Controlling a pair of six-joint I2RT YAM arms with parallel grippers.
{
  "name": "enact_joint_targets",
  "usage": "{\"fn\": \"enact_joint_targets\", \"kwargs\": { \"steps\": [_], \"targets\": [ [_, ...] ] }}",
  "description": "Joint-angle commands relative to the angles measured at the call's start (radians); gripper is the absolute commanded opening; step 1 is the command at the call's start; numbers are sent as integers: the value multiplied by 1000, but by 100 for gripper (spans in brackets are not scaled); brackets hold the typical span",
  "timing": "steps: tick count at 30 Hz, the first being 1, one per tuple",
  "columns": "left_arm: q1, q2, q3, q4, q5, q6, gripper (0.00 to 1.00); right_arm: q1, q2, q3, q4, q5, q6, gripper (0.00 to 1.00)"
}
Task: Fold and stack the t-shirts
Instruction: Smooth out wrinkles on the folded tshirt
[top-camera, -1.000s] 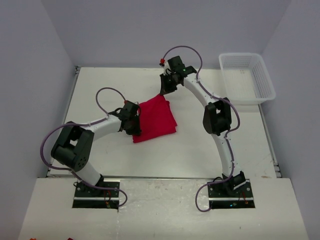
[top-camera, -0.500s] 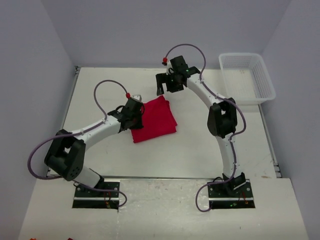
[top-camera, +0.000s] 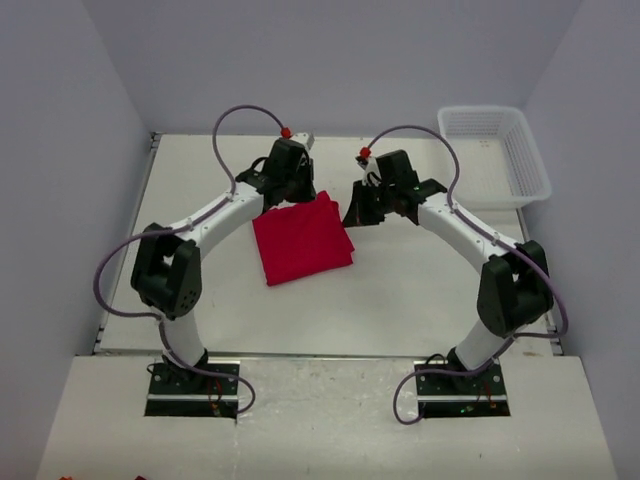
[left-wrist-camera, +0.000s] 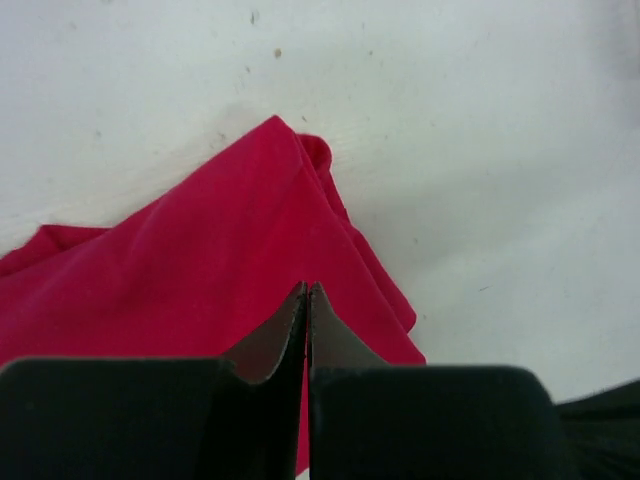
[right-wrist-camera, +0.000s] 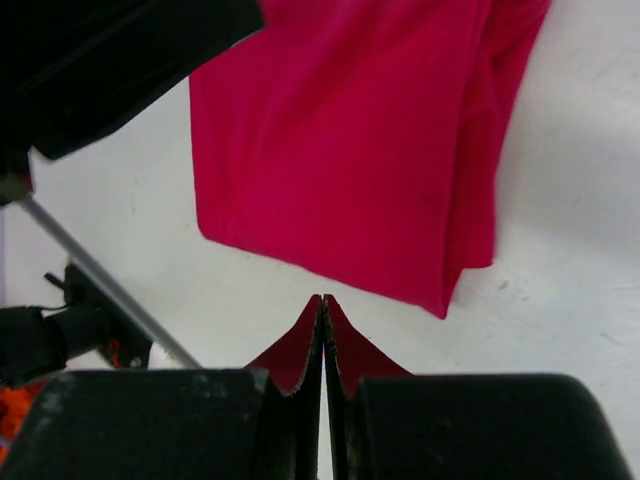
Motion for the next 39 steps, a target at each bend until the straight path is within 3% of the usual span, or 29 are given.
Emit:
{"fn": "enact_joint_targets", "kwargs": {
  "steps": [1,5,13,29,39],
  "targets": [
    [55,95,13,65,223,23,0,5,-3,-107,129,-202,102,0],
    [86,209,22,146,327,34,0,10,20,-170,235,-308,139,0],
    [153,270,-13,265,453,30,0,8,114,-215,336,-434,188,0],
    [221,411,16,366,551,3,0,16,344,-63,195,-221,256,0],
    [249,466,54,374,598,14,0,82,342,-149,178,-46,297,0]
  ]
}}
